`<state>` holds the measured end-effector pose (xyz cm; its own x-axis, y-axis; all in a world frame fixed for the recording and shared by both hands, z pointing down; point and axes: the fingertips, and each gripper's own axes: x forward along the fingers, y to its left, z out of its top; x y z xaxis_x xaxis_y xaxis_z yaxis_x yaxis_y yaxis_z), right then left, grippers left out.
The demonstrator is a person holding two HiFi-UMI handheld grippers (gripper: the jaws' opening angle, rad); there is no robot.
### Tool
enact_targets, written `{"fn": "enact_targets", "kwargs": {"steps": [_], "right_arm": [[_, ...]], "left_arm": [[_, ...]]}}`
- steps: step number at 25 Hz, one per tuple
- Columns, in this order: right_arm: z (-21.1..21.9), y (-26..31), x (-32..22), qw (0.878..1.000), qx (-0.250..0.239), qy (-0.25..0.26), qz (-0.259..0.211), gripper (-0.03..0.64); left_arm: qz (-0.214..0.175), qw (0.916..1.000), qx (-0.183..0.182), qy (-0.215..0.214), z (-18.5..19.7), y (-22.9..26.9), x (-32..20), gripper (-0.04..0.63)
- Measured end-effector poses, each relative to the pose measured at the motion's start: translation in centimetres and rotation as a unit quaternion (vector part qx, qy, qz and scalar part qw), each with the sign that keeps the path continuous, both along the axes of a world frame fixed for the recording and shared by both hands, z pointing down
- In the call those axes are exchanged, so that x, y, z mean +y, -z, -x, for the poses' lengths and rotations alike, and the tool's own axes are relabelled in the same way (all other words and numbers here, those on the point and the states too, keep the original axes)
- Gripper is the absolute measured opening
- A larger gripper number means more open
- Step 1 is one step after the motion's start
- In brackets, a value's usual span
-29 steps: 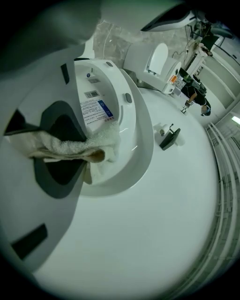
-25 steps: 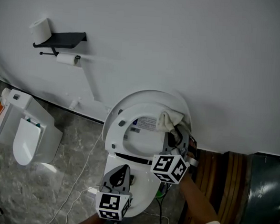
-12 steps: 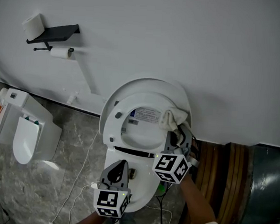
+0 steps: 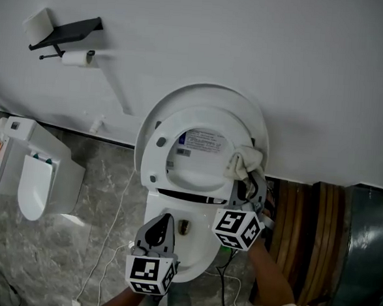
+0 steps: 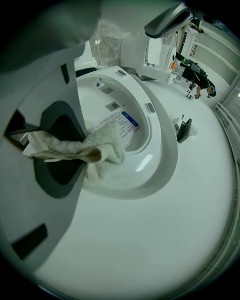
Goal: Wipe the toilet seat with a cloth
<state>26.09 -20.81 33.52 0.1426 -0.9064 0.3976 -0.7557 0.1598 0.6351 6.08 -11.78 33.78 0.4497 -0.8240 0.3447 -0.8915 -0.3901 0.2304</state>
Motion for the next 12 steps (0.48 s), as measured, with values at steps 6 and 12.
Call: {"fn": "enact_targets", "kwargs": {"steps": [6, 12], "right_arm": [[-0.5, -5.3, 1.4, 1.000, 0.006, -0.010, 0.027, 0.091], [-0.5, -7.8, 2.5, 0.999, -0.015, -0.031, 0.006, 0.092]], "left_arm": [[-0.020, 0.9998, -0.001, -0.010, 0.4, -1.2, 0.2, -0.006], [-0.028, 0.9996, 0.004, -0.003, 1.0, -2.9, -0.1, -0.006]]}}
